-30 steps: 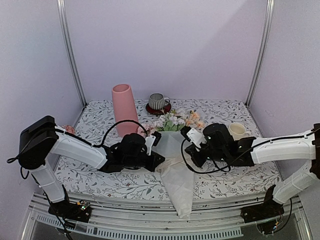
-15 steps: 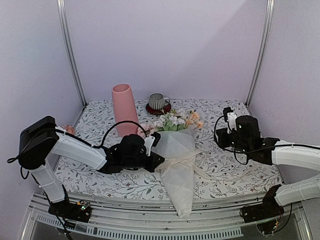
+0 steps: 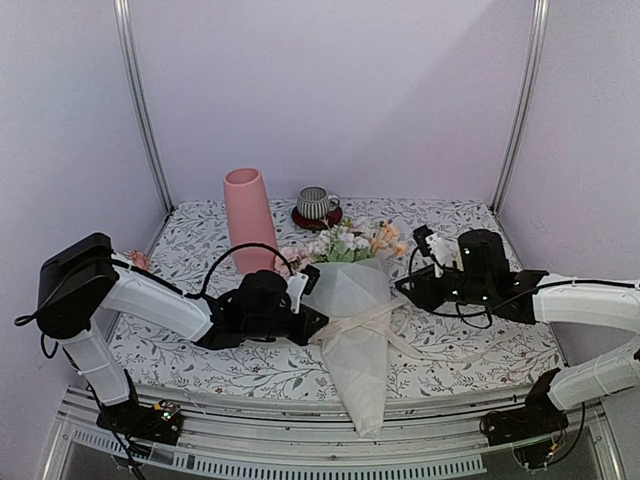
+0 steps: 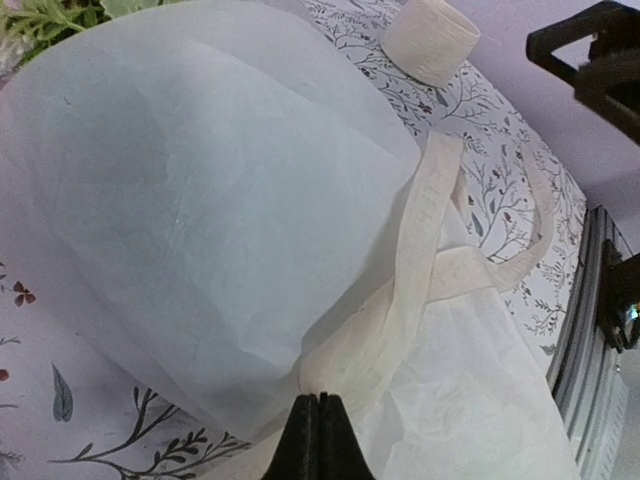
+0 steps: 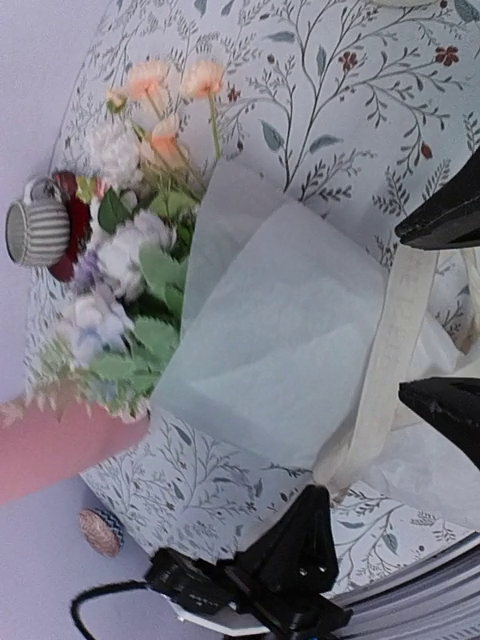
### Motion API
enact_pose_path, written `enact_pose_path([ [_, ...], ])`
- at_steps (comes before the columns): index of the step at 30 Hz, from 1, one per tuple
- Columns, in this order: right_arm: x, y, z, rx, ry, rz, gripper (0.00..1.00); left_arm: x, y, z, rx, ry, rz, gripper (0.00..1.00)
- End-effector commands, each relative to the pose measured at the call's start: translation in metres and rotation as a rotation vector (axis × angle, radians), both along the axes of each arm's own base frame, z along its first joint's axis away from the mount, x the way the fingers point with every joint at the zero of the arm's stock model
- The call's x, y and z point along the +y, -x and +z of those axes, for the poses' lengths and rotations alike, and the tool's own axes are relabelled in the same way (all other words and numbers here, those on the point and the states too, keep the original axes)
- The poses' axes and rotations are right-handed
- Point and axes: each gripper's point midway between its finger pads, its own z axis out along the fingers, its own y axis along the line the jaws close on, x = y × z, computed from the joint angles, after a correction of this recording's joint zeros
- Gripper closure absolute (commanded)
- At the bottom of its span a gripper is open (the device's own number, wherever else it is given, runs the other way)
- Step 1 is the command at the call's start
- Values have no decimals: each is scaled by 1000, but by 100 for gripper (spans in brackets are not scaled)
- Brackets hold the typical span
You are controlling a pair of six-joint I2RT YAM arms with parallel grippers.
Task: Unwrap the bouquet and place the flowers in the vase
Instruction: Untie the half-tied ribbon from the folded wrapping paper.
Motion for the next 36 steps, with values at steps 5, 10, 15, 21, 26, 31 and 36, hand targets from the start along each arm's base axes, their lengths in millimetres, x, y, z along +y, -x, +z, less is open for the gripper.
enact_pose_path([
  [5,75,44,-26,-34,211,334,49,3,-3,5,-16,33,18,100],
  [10,98,45,-37,-74,309,361,49,6,-5,2,-11,30,35,100],
  [15,105,39,-56,-153,479,330,48,6,-10,-2,1,20,50,100],
  [21,105,33,-79,-220,617,307,47,7,-15,-7,15,19,53,100],
  [26,104,24,-90,-239,680,273,42,6,-16,-11,31,19,44,100],
  [31,104,12,-89,-280,703,215,41,5,-17,-13,39,18,40,100],
  [36,113,7,-78,-310,658,194,43,4,-18,-14,42,20,36,100],
])
